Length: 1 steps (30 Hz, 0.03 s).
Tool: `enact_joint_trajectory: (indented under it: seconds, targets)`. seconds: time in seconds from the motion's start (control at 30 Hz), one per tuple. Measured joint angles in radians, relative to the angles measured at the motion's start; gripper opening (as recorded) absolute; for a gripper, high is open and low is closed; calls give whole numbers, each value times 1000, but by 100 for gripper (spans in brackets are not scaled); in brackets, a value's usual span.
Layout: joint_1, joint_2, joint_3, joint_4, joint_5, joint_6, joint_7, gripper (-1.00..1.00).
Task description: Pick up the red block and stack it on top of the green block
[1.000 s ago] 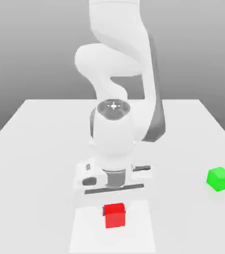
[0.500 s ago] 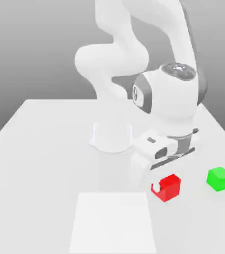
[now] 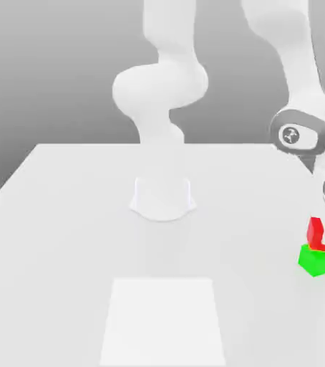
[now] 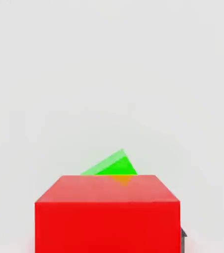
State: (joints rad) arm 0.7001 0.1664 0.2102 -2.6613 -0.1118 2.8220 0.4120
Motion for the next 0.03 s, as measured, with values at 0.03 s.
enact_joint_trajectory:
  seconds: [0.03]
  targets:
    - [0,0,0,0,0,0,0,100]
